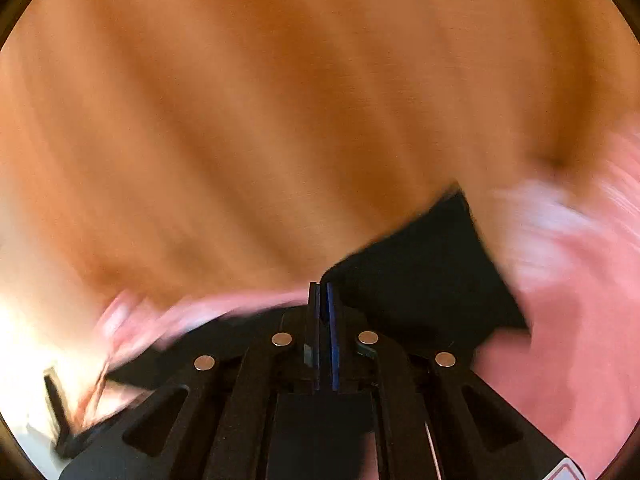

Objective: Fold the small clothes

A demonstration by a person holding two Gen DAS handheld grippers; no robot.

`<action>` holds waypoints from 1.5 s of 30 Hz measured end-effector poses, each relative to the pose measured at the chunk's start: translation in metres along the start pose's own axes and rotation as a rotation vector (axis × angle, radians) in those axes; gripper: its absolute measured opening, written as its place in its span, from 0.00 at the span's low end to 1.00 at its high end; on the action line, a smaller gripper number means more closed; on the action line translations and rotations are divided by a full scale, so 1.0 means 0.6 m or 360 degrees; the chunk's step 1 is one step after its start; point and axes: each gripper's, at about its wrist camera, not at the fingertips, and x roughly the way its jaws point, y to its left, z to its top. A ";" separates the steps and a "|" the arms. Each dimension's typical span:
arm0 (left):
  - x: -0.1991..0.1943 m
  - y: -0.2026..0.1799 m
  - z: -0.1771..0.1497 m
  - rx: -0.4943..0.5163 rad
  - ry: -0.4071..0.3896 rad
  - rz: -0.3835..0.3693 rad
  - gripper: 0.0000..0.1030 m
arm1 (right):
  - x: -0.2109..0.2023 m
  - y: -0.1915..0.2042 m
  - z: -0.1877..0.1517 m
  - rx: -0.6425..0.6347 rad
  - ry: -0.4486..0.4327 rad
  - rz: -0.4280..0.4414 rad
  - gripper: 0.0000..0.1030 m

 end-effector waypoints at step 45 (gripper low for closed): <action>0.202 0.088 0.039 -0.0227 0.0152 -0.0087 0.04 | 0.133 -0.101 -0.189 0.0028 0.0460 -0.0438 0.03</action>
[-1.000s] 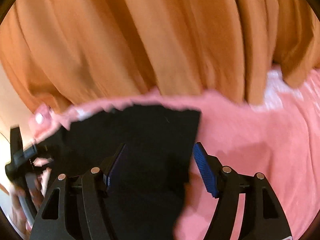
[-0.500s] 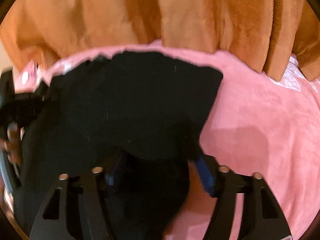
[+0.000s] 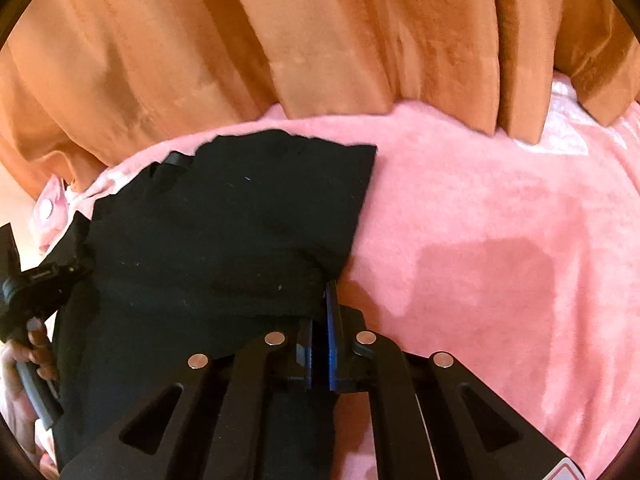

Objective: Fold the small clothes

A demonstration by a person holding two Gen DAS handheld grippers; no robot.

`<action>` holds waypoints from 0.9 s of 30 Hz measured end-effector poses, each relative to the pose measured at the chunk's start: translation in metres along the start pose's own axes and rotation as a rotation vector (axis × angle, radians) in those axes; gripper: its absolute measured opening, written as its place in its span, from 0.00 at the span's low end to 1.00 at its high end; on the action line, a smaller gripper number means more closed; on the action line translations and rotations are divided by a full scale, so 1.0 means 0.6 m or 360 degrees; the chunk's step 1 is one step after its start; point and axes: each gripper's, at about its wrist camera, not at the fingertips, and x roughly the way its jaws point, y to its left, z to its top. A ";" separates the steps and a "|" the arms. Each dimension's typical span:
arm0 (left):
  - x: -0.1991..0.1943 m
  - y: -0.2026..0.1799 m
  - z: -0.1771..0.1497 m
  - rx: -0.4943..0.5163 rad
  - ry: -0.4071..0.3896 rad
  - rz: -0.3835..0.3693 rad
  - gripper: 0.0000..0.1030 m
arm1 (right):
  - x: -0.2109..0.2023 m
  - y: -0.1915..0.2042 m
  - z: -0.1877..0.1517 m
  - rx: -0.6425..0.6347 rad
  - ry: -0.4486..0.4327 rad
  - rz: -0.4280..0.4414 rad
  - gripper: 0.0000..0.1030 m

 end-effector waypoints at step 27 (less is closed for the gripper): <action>-0.013 0.023 -0.023 0.0131 0.0062 0.0023 0.05 | -0.004 0.068 0.003 -0.0094 0.0005 -0.0081 0.00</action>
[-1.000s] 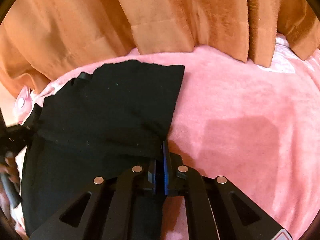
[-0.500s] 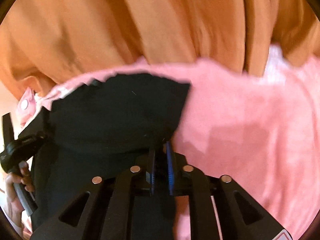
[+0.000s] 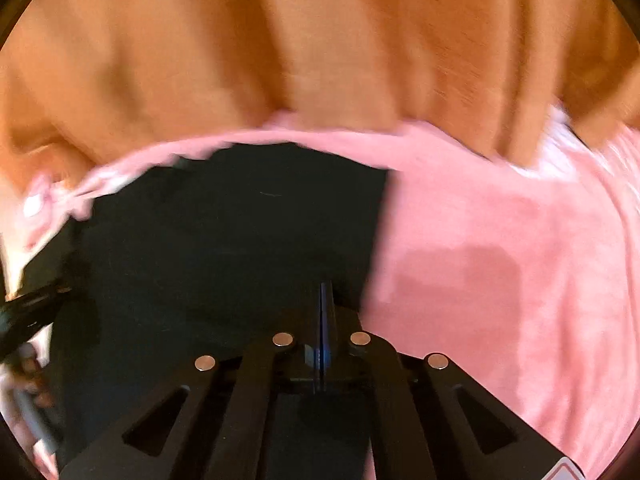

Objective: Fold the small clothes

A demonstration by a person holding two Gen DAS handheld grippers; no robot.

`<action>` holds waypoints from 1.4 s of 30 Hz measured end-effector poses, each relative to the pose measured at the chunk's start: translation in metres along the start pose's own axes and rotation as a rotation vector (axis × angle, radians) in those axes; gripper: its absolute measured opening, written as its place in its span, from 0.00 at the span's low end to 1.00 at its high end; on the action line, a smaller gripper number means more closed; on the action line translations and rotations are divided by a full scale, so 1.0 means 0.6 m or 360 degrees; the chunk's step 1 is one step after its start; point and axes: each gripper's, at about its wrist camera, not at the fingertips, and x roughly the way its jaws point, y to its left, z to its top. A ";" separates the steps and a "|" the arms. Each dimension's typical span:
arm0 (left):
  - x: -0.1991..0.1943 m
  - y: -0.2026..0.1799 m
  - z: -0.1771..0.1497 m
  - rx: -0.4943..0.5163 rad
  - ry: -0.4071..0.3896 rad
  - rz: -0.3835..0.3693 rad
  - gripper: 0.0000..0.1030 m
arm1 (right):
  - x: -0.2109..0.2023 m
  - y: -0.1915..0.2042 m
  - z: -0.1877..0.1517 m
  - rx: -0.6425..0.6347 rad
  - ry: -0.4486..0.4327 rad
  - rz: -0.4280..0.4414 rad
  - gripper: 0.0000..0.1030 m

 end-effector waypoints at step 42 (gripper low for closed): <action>-0.100 -0.224 -0.021 0.0363 -0.0201 -0.0451 0.08 | -0.094 0.075 -0.014 -0.0047 -0.0108 -0.0010 0.42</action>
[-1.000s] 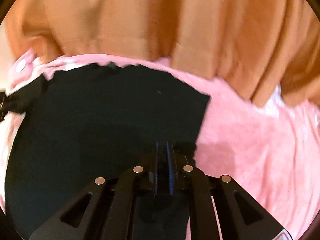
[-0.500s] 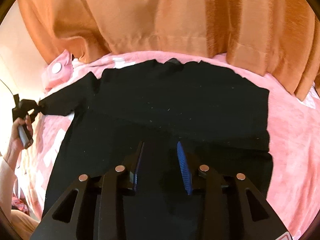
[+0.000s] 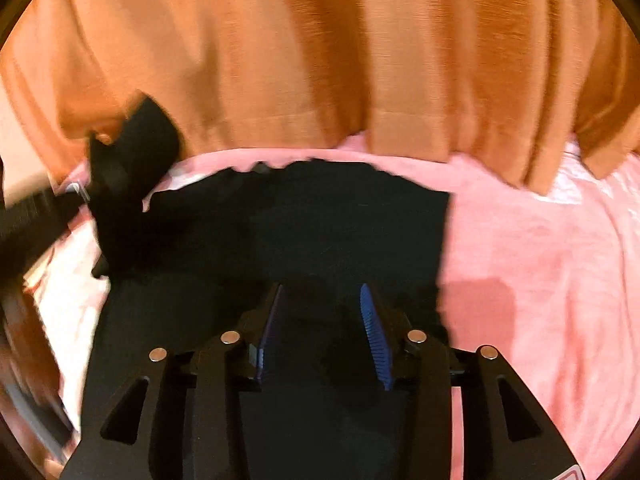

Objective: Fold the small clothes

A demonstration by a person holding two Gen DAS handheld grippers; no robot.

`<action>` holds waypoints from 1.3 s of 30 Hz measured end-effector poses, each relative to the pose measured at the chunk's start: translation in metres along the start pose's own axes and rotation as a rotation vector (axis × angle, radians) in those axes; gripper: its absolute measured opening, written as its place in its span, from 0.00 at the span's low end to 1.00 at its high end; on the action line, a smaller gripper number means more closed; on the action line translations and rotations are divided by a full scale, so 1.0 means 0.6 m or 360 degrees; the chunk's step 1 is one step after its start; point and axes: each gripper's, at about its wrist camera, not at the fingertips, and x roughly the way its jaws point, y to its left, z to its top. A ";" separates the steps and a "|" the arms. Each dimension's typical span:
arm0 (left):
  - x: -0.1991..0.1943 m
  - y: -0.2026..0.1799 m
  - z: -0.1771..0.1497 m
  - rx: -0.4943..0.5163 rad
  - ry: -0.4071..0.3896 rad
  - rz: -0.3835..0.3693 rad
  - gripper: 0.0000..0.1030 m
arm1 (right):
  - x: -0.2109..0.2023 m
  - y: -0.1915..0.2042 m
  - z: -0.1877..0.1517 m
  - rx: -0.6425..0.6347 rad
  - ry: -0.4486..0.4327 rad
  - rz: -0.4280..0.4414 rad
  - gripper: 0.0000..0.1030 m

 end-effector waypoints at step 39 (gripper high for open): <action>-0.060 0.293 -0.084 -0.0995 0.0116 0.0200 0.47 | 0.116 -0.077 0.062 0.0209 0.0065 0.0189 0.03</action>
